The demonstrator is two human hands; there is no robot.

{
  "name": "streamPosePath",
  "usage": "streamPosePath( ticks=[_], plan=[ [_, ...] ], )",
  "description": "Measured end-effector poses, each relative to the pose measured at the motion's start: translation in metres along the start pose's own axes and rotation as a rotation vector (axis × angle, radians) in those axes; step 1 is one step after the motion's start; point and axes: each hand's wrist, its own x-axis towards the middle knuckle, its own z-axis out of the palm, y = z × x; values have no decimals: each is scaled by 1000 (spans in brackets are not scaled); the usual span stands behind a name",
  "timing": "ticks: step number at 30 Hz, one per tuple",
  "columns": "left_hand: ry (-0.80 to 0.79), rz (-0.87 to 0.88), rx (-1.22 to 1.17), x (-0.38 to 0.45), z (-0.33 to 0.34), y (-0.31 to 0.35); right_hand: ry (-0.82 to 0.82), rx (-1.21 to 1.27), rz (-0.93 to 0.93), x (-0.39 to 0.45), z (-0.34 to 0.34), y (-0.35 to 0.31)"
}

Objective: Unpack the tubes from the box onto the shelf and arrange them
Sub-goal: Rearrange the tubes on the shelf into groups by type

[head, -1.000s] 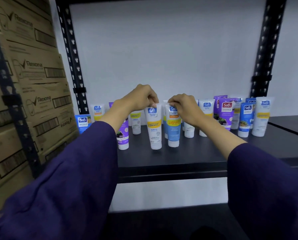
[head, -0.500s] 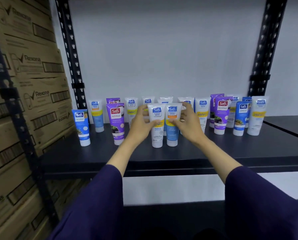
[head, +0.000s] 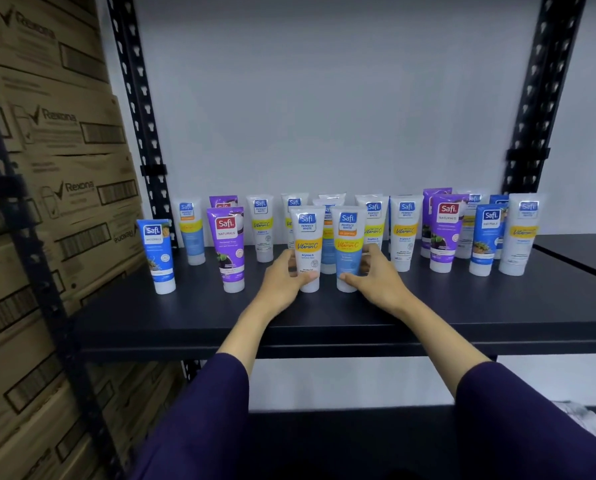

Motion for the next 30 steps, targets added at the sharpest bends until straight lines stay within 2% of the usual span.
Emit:
streamPosePath(
  ticks=[19, 30],
  plan=[
    [38, -11, 150, 8, 3, -11, 82, -177, 70, -2, 1, -8],
    [56, -18, 172, 10, 3, -14, 130, -181, 83, -1, 0, -7]
  ],
)
